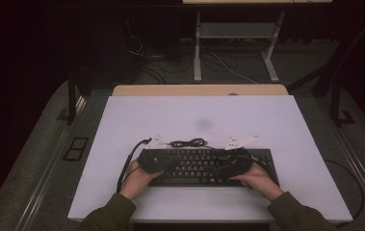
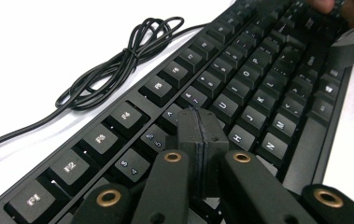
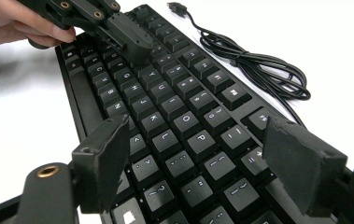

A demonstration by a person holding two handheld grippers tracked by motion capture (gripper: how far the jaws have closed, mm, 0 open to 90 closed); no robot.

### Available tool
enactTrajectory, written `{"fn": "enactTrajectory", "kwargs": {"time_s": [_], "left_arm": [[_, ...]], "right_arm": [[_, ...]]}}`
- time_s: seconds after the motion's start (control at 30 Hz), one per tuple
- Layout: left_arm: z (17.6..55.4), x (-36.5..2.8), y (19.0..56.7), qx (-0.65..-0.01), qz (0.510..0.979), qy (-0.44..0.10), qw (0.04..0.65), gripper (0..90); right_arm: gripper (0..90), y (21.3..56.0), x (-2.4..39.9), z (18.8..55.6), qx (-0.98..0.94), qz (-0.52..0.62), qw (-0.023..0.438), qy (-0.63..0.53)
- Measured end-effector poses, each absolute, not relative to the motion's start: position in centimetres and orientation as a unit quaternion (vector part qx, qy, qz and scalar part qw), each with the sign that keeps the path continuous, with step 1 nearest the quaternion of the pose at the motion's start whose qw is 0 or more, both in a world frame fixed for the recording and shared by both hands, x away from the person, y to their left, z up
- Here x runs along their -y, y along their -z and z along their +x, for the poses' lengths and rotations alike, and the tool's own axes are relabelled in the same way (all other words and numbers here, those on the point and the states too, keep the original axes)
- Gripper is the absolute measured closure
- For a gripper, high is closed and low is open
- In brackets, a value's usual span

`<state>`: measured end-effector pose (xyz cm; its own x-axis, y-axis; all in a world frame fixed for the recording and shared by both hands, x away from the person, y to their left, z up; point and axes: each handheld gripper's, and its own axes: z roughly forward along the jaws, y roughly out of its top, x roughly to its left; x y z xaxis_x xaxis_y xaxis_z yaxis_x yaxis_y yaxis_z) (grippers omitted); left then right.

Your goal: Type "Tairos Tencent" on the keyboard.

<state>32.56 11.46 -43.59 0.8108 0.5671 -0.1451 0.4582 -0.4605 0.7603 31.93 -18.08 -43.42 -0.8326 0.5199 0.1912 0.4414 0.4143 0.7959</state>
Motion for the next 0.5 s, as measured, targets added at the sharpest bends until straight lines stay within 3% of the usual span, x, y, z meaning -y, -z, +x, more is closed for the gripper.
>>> {"fn": "enactTrajectory", "kwargs": {"time_s": [0.5], "left_arm": [[32.4,-11.46,43.42,-0.298,0.861,-0.065,0.406,89.5]], "right_arm": [[19.9,43.5,18.37,31.87,-0.837,0.291,0.049,-0.46]]}}
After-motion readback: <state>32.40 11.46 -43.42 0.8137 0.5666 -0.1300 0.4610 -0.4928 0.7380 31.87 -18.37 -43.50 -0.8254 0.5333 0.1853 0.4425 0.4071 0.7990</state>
